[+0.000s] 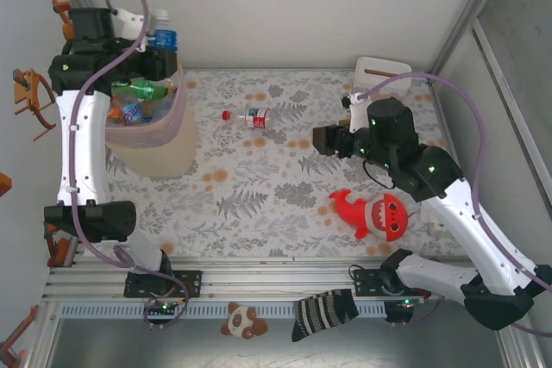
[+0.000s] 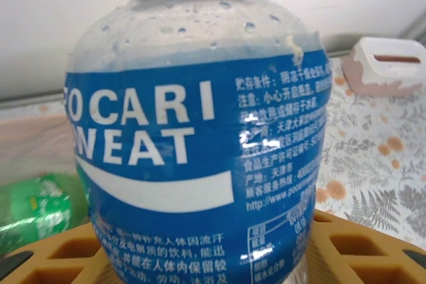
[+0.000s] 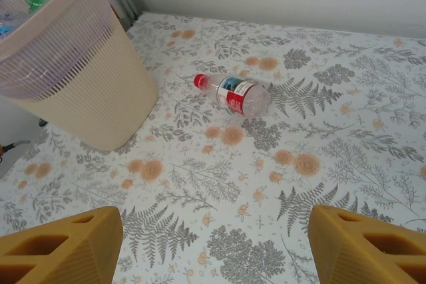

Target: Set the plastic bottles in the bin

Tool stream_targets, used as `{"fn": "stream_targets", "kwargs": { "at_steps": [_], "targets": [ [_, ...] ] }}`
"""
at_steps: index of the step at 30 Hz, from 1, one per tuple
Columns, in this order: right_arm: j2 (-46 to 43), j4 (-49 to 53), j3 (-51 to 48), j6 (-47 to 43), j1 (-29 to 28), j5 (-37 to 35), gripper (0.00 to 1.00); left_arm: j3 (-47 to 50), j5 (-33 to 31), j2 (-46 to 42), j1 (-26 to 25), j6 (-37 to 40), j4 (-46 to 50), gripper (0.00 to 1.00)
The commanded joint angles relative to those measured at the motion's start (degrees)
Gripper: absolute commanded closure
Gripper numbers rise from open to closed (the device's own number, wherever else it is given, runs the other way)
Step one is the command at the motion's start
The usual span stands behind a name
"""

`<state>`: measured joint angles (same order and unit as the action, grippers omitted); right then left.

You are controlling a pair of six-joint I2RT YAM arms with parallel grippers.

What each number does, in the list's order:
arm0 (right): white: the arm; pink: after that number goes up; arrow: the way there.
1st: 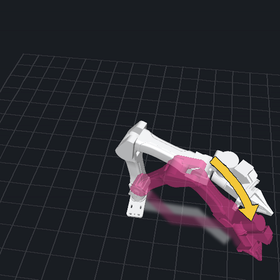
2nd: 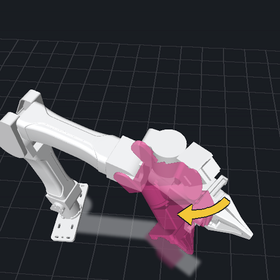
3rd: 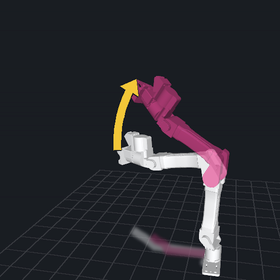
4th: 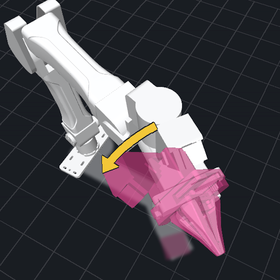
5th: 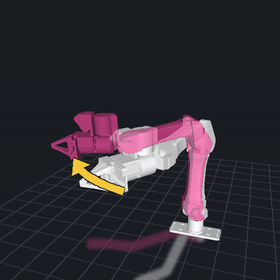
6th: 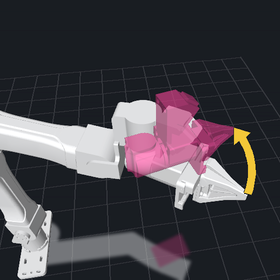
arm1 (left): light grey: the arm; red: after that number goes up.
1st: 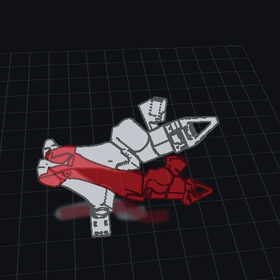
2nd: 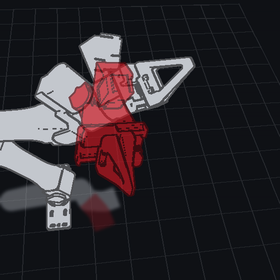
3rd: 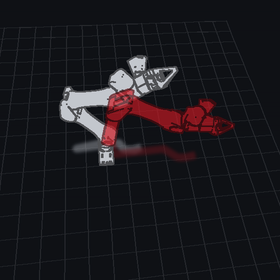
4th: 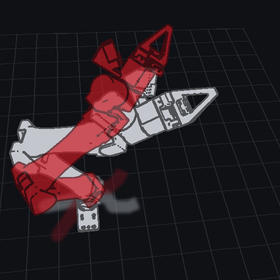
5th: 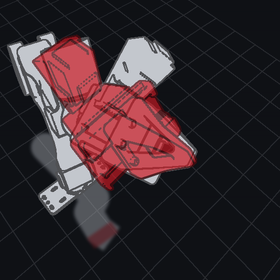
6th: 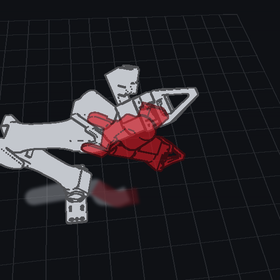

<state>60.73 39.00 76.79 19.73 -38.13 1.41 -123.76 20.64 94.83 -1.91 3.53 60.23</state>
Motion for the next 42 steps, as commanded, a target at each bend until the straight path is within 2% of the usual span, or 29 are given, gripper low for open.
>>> {"fn": "stream_targets", "kwargs": {
  "at_steps": [1, 8, 14, 19, 24, 27, 30, 35, 38, 42],
  "targets": [
    [0.4, -1.7, 0.7, -0.1, -0.4, 0.7, 0.27, -1.3, 3.5, 0.3, 2.8, -5.7, 2.6, 0.52],
    [0.5, -1.8, 0.4, -0.3, -0.5, 0.5, 0.27, -4.6, 2.7, 7.0, 5.2, -3.6, 10.9, 0.52],
    [0.7, -2.0, 0.1, -0.1, -0.5, 0.7, 0.27, -2.7, 4.1, 11.4, 5.4, -3.2, 13.5, 0.52],
    [0.5, -1.9, -0.3, 0.0, -0.5, 0.6, 0.27, -1.4, 2.8, 13.5, 5.4, -1.6, 16.7, 0.51],
    [0.9, -2.1, -0.2, 0.1, -0.5, 0.7, 0.27, 0.3, 1.4, 12.5, 5.4, -0.9, 18.8, 0.43],
    [1.2, -2.4, -0.2, 0.2, -0.4, 1.0, 0.27, 1.5, -0.1, 11.1, 5.5, -1.3, 17.3, 0.43],
    [1.2, -2.4, -0.3, 0.2, -0.5, 1.1, 0.27, 4.1, 2.1, 8.3, 6.8, -5.7, 11.6, 0.49],
    [1.0, -2.9, -0.7, 0.4, -0.4, 1.1, 0.27, 13.8, 7.6, 0.9, 7.1, -18.1, -7.0, 0.47],
    [0.8, -3.2, -1.0, 0.5, -0.4, 1.1, 0.27, 23.4, 4.8, -5.0, 7.2, -27.8, -21.9, 0.46],
    [0.5, -3.1, -1.2, 0.5, -0.5, 1.1, 0.27, 37.4, -4.2, -12.2, 6.9, -43.1, -41.7, 0.48]
  ]
}}
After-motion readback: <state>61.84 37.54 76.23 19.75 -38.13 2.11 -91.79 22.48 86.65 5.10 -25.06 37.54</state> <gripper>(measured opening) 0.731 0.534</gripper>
